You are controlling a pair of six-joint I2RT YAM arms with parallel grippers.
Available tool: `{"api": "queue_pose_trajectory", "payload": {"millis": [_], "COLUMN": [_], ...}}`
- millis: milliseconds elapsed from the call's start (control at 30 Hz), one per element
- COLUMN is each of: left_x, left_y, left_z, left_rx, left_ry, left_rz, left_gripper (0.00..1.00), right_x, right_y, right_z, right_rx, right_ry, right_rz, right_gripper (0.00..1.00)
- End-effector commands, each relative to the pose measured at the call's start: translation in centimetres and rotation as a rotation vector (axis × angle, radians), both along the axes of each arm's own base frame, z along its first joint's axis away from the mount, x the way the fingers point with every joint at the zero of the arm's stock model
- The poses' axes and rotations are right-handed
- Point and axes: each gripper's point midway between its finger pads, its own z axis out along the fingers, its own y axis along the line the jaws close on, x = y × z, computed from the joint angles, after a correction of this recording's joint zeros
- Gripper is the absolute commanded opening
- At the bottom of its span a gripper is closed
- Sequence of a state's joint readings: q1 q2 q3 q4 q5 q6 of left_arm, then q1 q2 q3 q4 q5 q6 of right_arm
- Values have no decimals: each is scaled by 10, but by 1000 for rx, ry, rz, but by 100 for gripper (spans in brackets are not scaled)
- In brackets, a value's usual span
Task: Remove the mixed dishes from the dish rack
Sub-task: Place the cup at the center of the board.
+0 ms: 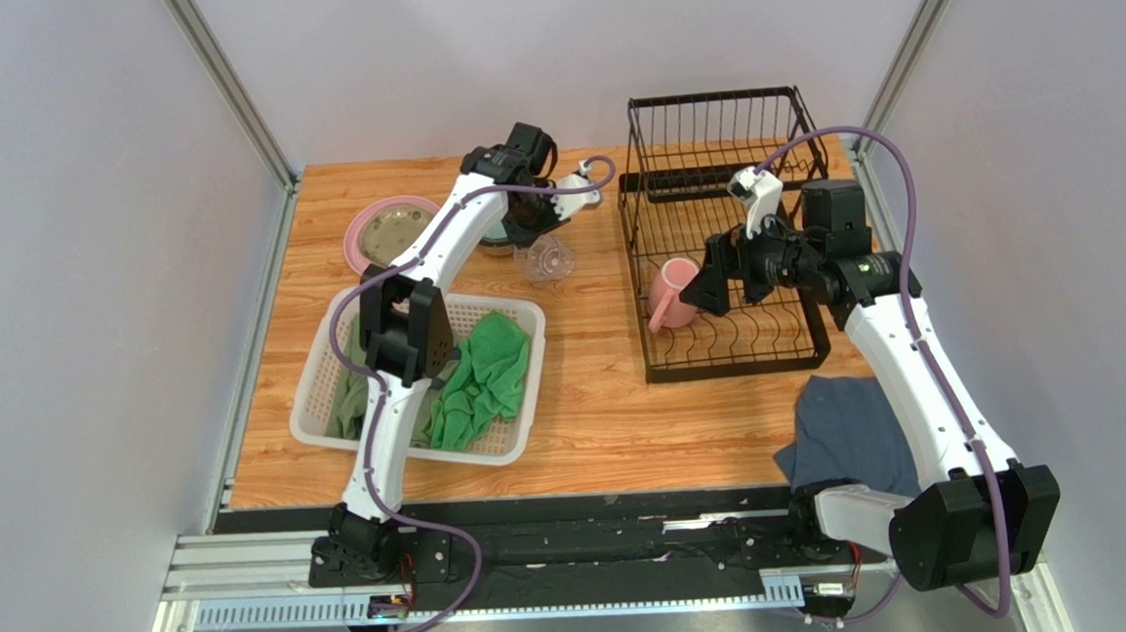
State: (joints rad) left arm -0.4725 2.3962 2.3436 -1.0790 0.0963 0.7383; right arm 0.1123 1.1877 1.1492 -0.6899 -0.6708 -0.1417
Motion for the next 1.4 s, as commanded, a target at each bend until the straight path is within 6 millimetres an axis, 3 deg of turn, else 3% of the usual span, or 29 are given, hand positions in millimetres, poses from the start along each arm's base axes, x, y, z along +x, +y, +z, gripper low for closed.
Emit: {"api": "queue_pose_trajectory", "payload": {"millis": [0,500,767,1033,1367], "left_x": [-8,-27,-26,-28,-23], "left_y": [3,40,74,98,99], "left_z": [34,49,59,51,37], "left_rx": [-3,115,183,238,257], "left_ry": [-43,-21,-10,38,53], "left_rz": [-45,-85,-98,-97,-100], "left_gripper": [0,0,0,0,0], "right_x": [2,-3,-4,-5,-7], "right_y": [3,4,5,5,5], "right_z": [1,-5,-7,-8,-10], "right_rx": [8,7,13,11,8], "right_ry": [-34,-30,-24,-22,-18], "right_rz": [25,43,52,54,59], "right_gripper": [90,89,89,89,89]}}
